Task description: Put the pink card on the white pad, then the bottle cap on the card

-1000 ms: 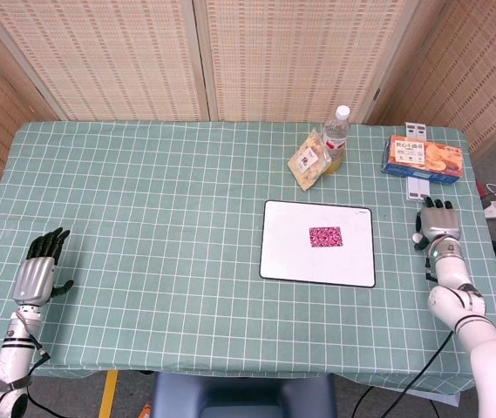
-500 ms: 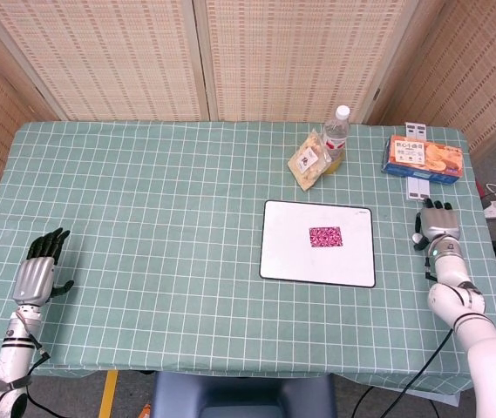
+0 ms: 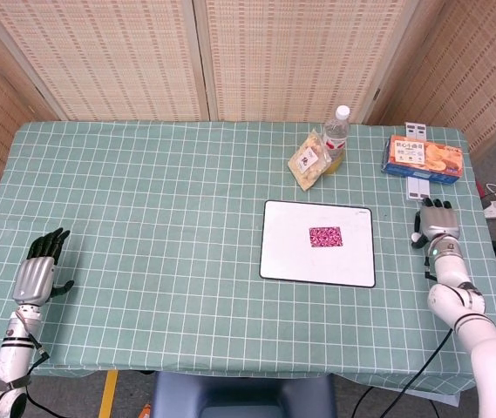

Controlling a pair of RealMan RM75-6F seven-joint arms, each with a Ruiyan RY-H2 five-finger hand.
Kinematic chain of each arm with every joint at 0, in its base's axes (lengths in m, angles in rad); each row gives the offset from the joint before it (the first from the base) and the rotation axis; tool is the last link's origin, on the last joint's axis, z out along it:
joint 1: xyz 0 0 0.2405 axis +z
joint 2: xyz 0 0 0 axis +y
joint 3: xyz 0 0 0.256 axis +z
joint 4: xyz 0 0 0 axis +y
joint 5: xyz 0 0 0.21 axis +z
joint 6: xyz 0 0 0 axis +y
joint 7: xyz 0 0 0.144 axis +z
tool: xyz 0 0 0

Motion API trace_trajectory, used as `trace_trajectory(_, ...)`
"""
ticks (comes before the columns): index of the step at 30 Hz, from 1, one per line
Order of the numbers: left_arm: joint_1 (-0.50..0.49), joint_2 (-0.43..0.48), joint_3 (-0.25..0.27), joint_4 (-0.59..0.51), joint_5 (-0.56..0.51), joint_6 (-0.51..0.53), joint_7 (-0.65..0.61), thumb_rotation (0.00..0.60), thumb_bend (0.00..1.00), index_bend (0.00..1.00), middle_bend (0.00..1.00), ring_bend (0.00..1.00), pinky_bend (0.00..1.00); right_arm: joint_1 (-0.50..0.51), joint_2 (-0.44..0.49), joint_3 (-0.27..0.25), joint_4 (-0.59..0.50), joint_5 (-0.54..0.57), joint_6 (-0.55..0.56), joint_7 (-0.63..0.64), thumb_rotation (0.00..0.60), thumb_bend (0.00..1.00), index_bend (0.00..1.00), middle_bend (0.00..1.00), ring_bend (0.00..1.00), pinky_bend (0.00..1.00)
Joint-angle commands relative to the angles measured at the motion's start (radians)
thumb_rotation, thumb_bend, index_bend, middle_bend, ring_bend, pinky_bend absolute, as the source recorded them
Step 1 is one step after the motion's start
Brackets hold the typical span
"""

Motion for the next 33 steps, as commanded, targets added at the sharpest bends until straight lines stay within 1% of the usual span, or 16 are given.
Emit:
trace_trajectory(1, 0.000, -0.001, 0.000, 0.001, 0.001, 0.000, 0.000, 0.600, 0.16, 0.00, 0.00, 0.00, 0.00, -0.001, 0.007, 0.002, -0.012, 0.001, 0.006, 0.001, 0.600, 0.24, 0.61, 0.05, 0.00, 0.00)
trace_trajectory(3, -0.001, -0.001, 0.001, 0.001, 0.001, -0.001, -0.001, 0.600, 0.16, 0.00, 0.00, 0.00, 0.00, -0.001, 0.016, 0.005, -0.031, 0.001, 0.013, 0.004, 0.600, 0.24, 0.61, 0.05, 0.00, 0.00)
trace_trajectory(6, -0.001, 0.000, 0.001, 0.001, 0.002, -0.001, -0.003, 0.600, 0.16, 0.00, 0.00, 0.00, 0.00, 0.000, 0.052, 0.014, -0.110, -0.003, 0.040, 0.012, 0.600, 0.24, 0.61, 0.05, 0.00, 0.00)
trace_trajectory(9, -0.003, 0.002, 0.000, -0.004, 0.003, 0.001, -0.001, 0.600, 0.16, 0.00, 0.00, 0.00, 0.00, -0.003, 0.116, 0.020, -0.252, -0.011, 0.094, 0.006, 0.600, 0.24, 0.61, 0.05, 0.00, 0.00)
trace_trajectory(13, -0.001, 0.002, 0.001, -0.002, 0.003, 0.003, -0.004, 0.600, 0.16, 0.00, 0.00, 0.00, 0.00, -0.008, 0.212, 0.018, -0.503, -0.007, 0.187, -0.045, 0.600, 0.25, 0.62, 0.05, 0.00, 0.00)
trace_trajectory(16, -0.001, 0.002, 0.001, -0.002, 0.004, 0.006, -0.004, 0.600, 0.16, 0.00, 0.00, 0.00, 0.00, 0.004, 0.252, 0.013, -0.647, 0.022, 0.233, -0.097, 0.600, 0.25, 0.62, 0.05, 0.00, 0.00)
trace_trajectory(17, -0.001, 0.002, 0.001, -0.002, 0.005, 0.006, -0.005, 0.600, 0.16, 0.00, 0.00, 0.00, 0.00, 0.010, 0.257, 0.009, -0.675, 0.033, 0.244, -0.116, 0.600, 0.25, 0.62, 0.05, 0.00, 0.00)
trace_trajectory(19, -0.001, 0.002, 0.000, -0.002, 0.004, 0.006, -0.006, 0.600, 0.16, 0.00, 0.00, 0.00, 0.00, 0.029, 0.253, -0.001, -0.716, 0.068, 0.263, -0.157, 0.600, 0.25, 0.62, 0.05, 0.00, 0.00)
trace_trajectory(22, 0.001, 0.004, -0.002, -0.003, 0.002, 0.010, -0.009, 0.600, 0.16, 0.00, 0.00, 0.00, 0.00, 0.060, 0.232, -0.016, -0.732, 0.128, 0.277, -0.206, 0.600, 0.25, 0.62, 0.05, 0.00, 0.00)
trace_trajectory(26, 0.001, 0.006, -0.003, -0.004, 0.001, 0.009, -0.014, 0.600, 0.16, 0.00, 0.00, 0.00, 0.00, 0.091, 0.207, -0.029, -0.727, 0.199, 0.285, -0.237, 0.600, 0.25, 0.62, 0.05, 0.00, 0.00)
trace_trajectory(33, 0.000, 0.008, -0.005, -0.004, 0.001, 0.009, -0.028, 0.600, 0.16, 0.00, 0.00, 0.00, 0.00, 0.127, 0.180, -0.060, -0.697, 0.273, 0.288, -0.270, 0.600, 0.25, 0.62, 0.06, 0.00, 0.00)
